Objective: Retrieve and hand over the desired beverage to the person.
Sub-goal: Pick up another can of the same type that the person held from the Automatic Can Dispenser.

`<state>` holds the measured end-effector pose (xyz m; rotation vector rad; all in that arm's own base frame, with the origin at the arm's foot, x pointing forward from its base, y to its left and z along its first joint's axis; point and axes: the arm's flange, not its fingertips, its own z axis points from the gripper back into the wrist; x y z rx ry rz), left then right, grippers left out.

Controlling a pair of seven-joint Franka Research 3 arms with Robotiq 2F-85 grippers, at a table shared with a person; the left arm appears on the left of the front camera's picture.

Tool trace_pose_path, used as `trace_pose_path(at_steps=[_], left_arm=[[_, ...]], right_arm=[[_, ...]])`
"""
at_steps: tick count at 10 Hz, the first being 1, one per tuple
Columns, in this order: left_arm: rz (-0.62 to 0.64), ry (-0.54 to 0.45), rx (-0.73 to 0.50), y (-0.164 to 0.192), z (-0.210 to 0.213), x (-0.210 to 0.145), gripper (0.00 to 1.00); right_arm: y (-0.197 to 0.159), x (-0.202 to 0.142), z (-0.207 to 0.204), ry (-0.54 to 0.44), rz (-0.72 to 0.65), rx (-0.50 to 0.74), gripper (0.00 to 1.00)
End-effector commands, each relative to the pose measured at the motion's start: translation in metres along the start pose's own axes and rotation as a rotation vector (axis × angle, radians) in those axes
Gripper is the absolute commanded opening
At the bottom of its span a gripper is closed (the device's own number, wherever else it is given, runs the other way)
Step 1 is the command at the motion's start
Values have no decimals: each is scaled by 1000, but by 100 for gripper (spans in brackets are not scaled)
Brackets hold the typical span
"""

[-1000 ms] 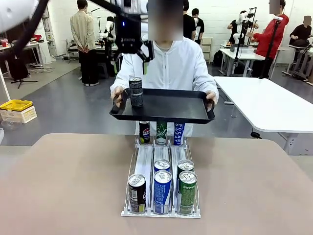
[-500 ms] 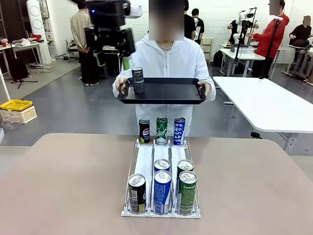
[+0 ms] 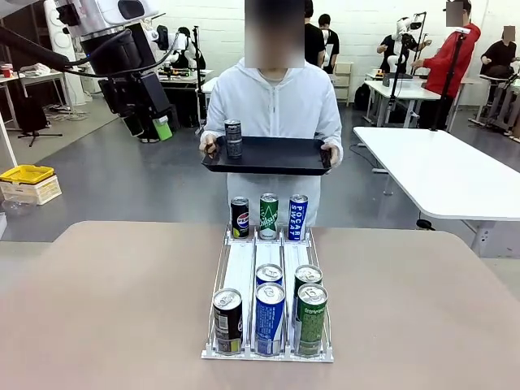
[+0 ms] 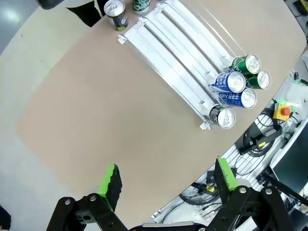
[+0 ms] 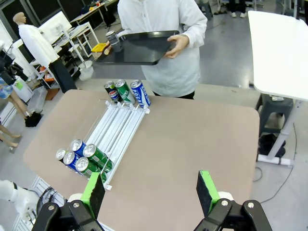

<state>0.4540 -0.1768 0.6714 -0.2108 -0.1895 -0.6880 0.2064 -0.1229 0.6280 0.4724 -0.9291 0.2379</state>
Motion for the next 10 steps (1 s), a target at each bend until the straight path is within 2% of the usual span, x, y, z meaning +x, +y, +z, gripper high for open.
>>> trace_pose_path(at_steps=[1,6,7,8,9,10], left_arm=[[5,2,29,-8,4,3,100],[-10,-1,6,-6,2,2,100],[-177,-37,-2,4,12,-17,100],[-280,-107,-69,9,31,-44,100],[-384,-215,-91,2,56,-87,100],[-465,-327,-62,3,76,-125,100]], right_arm=[[-1,-1,-2,0,-1,2,100],[-1,-1,-2,0,-1,2,100],[-1,-1,-2,0,-1,2,100],[-1,-1,-2,0,-1,2,100],[-1,-1,-2,0,-1,2,100],[-1,-1,-2,0,-1,2,100]])
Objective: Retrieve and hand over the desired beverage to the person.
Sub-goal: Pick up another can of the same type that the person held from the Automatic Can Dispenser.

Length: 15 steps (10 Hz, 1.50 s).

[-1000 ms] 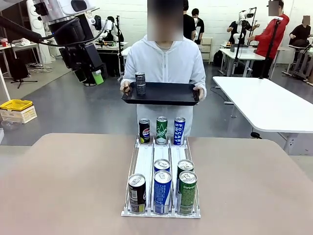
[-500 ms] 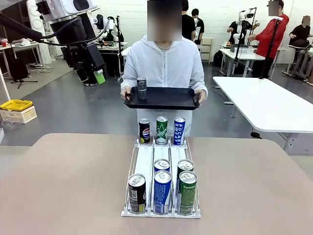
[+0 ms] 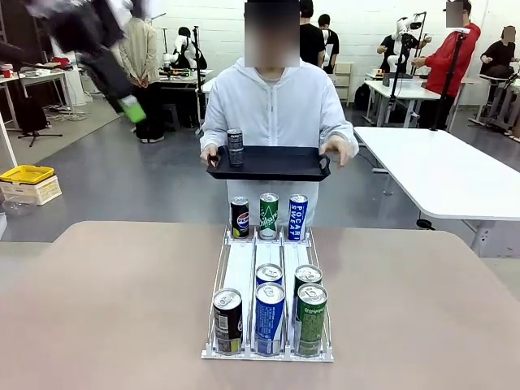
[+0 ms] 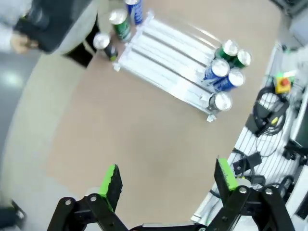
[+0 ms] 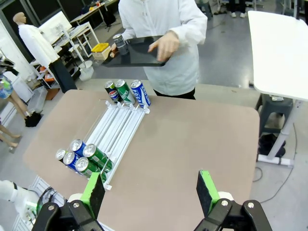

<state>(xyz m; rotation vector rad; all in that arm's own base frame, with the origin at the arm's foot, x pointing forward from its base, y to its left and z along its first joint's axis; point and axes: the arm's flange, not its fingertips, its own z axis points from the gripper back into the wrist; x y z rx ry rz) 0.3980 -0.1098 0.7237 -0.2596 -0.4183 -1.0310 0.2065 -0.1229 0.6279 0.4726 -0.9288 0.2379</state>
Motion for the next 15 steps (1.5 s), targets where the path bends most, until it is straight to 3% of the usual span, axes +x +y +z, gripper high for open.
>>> trace_pose_path(at_steps=[1,3,6,9,11,12,15], left_arm=[[-97,-238,-9,-18,34,-79,100],[28,-465,-106,9,45,-133,100],[141,-566,-163,26,29,-170,100],[123,-574,-97,29,25,-185,100],[82,-497,-51,24,22,-170,100],[134,-552,-123,32,29,-184,100],[134,-552,-123,32,29,-184,100]], right_arm=[[0,-1,-2,-1,-1,2,100],[0,-1,-2,-1,-1,2,100],[0,-1,-2,-1,-1,2,100],[0,-1,-2,-1,-1,2,100],[0,-1,-2,-1,-1,2,100],[0,-1,-2,-1,-1,2,100],[0,-1,-2,-1,-1,2,100]])
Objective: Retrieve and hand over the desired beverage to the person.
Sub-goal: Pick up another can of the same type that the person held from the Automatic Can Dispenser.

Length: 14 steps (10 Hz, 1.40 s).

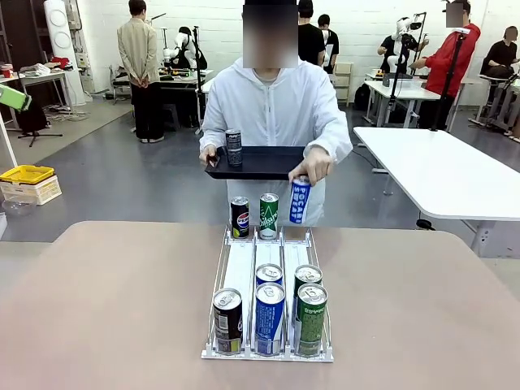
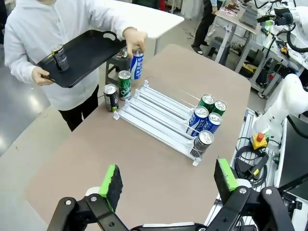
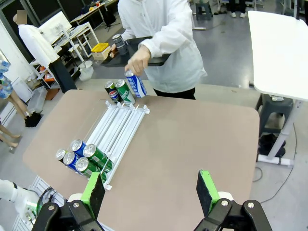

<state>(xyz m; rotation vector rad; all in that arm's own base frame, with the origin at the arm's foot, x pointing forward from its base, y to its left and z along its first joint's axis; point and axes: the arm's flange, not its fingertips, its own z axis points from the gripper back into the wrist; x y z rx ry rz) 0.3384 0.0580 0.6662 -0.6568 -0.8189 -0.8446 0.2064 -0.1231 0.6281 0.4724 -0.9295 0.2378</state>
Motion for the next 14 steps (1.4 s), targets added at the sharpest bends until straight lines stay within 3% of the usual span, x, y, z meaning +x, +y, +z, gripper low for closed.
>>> trace_pose_path(at_steps=[1,14], left_arm=[[4,-15,-17,1,1,-1,100],[4,-15,-17,1,1,-1,100]], right_arm=[[0,-1,-2,0,-1,2,100],[0,-1,-2,0,-1,2,100]])
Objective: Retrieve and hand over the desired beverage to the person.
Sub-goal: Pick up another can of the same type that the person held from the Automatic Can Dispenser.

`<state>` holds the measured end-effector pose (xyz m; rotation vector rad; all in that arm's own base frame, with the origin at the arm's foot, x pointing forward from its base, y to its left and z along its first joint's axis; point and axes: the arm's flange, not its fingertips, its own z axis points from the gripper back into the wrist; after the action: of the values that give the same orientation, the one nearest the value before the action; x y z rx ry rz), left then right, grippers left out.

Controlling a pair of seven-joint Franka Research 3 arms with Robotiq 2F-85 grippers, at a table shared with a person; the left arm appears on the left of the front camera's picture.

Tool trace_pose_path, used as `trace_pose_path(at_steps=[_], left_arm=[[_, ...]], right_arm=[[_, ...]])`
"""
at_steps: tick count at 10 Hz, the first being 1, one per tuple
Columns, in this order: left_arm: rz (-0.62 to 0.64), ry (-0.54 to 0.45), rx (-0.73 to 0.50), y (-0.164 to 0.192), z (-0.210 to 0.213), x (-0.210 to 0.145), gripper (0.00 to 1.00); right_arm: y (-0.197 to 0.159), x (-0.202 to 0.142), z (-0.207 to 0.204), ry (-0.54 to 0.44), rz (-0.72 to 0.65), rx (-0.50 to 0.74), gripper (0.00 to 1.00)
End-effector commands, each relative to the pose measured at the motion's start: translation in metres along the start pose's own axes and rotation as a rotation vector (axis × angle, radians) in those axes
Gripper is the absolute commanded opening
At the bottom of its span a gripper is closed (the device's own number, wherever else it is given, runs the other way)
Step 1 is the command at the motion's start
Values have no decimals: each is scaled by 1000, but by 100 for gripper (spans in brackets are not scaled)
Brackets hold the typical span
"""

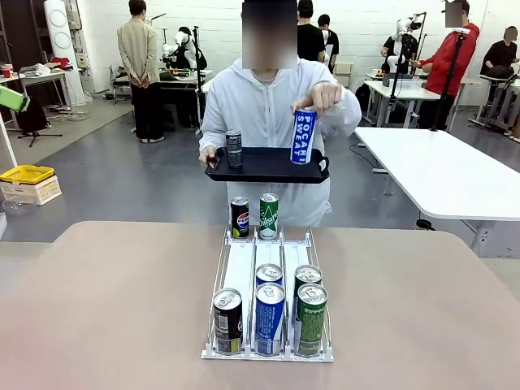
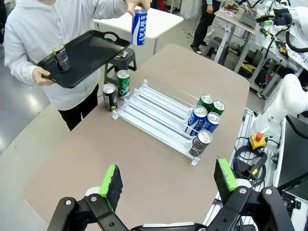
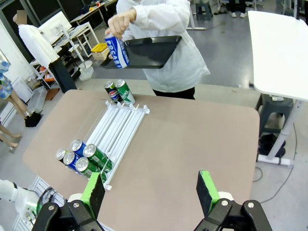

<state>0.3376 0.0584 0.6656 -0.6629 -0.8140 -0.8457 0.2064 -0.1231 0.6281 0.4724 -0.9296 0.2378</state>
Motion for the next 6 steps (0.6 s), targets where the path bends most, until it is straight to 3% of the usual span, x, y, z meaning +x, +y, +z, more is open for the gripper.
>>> trace_pose_path(at_steps=[1,6], left_arm=[[2,-16,-10,1,1,0,100],[2,-16,-10,1,1,0,100]], right_arm=[[0,-1,-2,0,-1,2,100],[0,-1,-2,0,-1,2,100]])
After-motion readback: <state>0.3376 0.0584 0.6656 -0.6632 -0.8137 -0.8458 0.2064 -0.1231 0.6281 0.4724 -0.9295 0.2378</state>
